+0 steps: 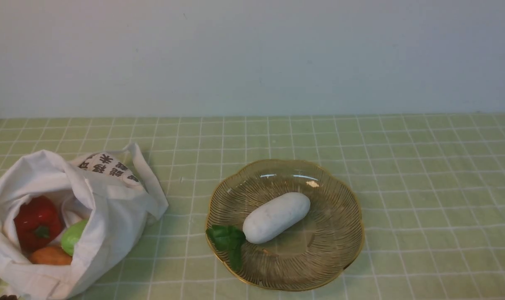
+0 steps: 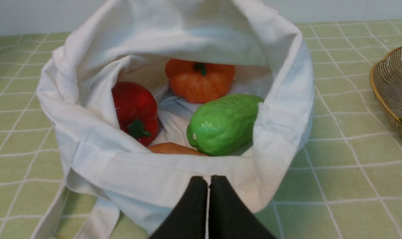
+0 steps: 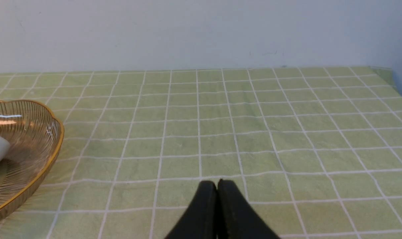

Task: Take vegetables from bag on green coffee tablecloth place on plate.
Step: 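Reach into the cloth bag and grasp the green cucumber with the left gripper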

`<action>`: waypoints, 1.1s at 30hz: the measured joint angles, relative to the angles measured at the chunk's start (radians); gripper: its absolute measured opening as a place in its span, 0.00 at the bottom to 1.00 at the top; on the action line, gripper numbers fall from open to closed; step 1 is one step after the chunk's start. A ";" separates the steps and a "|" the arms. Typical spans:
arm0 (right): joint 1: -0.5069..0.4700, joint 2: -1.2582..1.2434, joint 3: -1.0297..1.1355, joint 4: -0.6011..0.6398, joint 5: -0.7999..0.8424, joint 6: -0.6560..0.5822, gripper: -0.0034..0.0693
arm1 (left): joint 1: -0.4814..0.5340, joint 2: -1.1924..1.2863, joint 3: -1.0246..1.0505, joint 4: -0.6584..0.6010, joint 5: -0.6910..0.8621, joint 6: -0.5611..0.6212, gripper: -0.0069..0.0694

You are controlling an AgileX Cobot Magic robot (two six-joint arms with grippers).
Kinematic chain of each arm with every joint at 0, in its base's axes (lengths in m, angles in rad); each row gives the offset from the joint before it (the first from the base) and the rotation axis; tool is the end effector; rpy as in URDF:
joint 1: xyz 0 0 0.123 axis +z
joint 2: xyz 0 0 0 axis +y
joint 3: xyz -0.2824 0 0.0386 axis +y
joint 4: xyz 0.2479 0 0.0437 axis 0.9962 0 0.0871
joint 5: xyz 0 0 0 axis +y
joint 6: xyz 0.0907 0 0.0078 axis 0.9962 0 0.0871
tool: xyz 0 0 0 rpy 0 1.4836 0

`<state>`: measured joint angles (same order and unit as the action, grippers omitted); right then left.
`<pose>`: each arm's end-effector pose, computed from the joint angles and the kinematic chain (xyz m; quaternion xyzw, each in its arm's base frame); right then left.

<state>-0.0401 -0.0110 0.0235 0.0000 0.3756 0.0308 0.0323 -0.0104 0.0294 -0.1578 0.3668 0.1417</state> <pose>0.0525 -0.0021 0.1720 0.0285 0.8046 -0.0028 0.5931 0.0530 -0.0034 0.1711 0.0015 0.8030 -0.0147 0.5957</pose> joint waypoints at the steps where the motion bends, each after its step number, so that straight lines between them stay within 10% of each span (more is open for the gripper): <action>1: 0.000 0.000 0.000 0.000 0.000 0.000 0.03 | 0.000 0.000 0.000 0.000 0.000 0.000 0.08; 18: 0.000 0.000 0.000 0.000 0.000 0.000 0.03 | 0.000 0.000 0.000 -0.009 -0.014 0.001 0.08; 28: 0.000 0.000 0.000 0.000 0.000 0.000 0.03 | 0.000 0.000 0.000 -0.576 -0.426 -0.127 0.08; 33: 0.000 0.000 0.000 0.000 0.000 0.000 0.03 | 0.000 0.000 -0.081 -0.602 -0.529 -0.101 0.08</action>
<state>-0.0401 -0.0110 0.0235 0.0000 0.3756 0.0308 0.0323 -0.0104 -0.0512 -0.7601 -0.1623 0.0404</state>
